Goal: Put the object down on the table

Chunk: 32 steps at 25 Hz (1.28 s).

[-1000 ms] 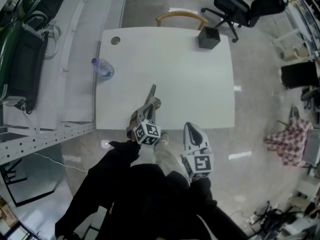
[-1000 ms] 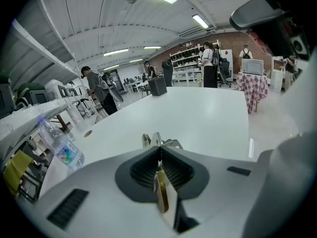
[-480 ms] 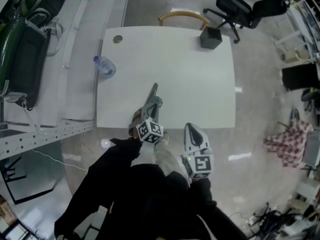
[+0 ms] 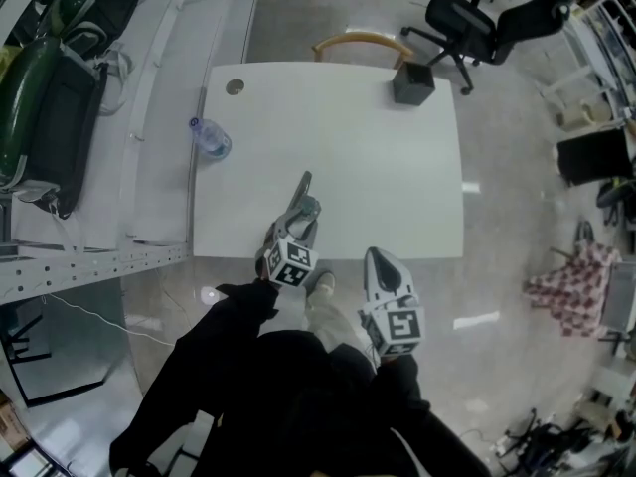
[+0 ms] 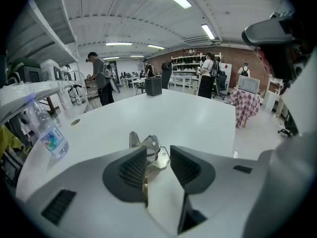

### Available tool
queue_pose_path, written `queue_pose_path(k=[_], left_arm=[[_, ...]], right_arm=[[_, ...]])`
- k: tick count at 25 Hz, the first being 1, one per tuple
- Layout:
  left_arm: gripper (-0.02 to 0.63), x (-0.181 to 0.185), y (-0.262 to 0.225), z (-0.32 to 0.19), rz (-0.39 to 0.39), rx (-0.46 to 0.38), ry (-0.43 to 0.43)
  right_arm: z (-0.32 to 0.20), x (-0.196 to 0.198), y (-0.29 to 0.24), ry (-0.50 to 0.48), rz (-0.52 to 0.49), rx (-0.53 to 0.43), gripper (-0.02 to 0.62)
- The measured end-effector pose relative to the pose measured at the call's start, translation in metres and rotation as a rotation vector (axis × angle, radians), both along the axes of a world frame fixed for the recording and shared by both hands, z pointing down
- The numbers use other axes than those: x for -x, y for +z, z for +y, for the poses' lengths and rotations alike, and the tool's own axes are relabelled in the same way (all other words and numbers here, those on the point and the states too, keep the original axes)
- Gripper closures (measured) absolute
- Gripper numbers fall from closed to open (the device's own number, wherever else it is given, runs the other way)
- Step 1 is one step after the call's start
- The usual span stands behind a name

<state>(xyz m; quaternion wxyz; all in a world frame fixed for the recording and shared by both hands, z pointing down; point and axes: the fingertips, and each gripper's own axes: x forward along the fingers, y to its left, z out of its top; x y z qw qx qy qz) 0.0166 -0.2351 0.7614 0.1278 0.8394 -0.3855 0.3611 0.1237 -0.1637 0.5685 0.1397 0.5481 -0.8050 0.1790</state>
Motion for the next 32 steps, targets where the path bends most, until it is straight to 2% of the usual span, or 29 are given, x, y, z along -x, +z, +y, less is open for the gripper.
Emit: queue_pose_path(k=[6, 17, 23, 32], left_arm=[[0.469, 0.001, -0.022, 0.006, 0.059, -0.001, -0.010], [0.469, 0.007, -0.089, 0.002, 0.180, -0.071, -0.078], [0.469, 0.014, -0.128, -0.005, 0.216, -0.093, -0.119], [0.476, 0.024, -0.187, 0.001, 0.341, -0.141, -0.178]], right_arm=[[0.001, 0.002, -0.009, -0.010, -0.001, -0.020, 0.603], [0.000, 0.007, -0.037, -0.010, -0.029, -0.064, 0.603], [-0.011, 0.009, -0.055, -0.005, -0.026, -0.107, 0.603], [-0.013, 0.017, -0.072, -0.003, -0.063, -0.138, 0.603]])
